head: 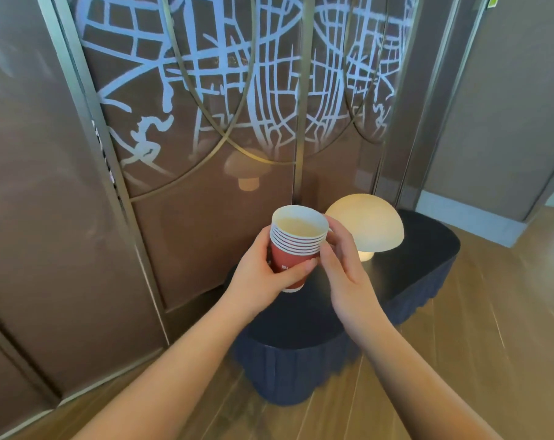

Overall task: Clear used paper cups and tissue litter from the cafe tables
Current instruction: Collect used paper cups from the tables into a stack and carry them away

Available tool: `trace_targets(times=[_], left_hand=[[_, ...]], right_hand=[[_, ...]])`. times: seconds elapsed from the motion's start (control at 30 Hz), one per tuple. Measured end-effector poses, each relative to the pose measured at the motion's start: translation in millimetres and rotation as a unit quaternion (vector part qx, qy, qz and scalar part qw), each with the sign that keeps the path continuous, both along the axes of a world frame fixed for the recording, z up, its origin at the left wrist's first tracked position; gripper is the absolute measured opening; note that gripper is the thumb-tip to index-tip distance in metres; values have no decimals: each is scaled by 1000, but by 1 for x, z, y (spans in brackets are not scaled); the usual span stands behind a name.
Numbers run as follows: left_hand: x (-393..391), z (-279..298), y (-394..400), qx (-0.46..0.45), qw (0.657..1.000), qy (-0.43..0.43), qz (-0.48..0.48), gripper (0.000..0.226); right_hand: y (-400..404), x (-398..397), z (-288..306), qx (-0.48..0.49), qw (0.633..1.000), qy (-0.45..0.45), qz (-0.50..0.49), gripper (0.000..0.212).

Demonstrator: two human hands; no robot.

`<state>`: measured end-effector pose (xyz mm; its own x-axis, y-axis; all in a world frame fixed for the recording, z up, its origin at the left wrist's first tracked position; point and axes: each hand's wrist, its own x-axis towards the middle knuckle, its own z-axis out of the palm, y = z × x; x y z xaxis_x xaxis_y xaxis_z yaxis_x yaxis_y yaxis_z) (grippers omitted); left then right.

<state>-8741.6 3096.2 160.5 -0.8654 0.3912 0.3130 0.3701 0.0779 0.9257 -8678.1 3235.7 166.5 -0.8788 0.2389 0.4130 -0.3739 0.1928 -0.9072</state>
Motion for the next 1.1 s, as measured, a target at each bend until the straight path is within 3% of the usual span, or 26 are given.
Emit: trace_targets(times=[0.53, 0.8, 1.1], left_hand=[[-186, -83, 61, -77, 996, -18, 47, 70], [-294, -160, 70, -103, 986, -121, 55, 66], [-358, -236, 90, -165, 962, -207, 66, 79]], right_hand=[[64, -188, -76, 8, 995, -94, 18, 37], [72, -290, -143, 4, 984, -179, 15, 39], [99, -359, -221, -7, 962, -272, 36, 41]])
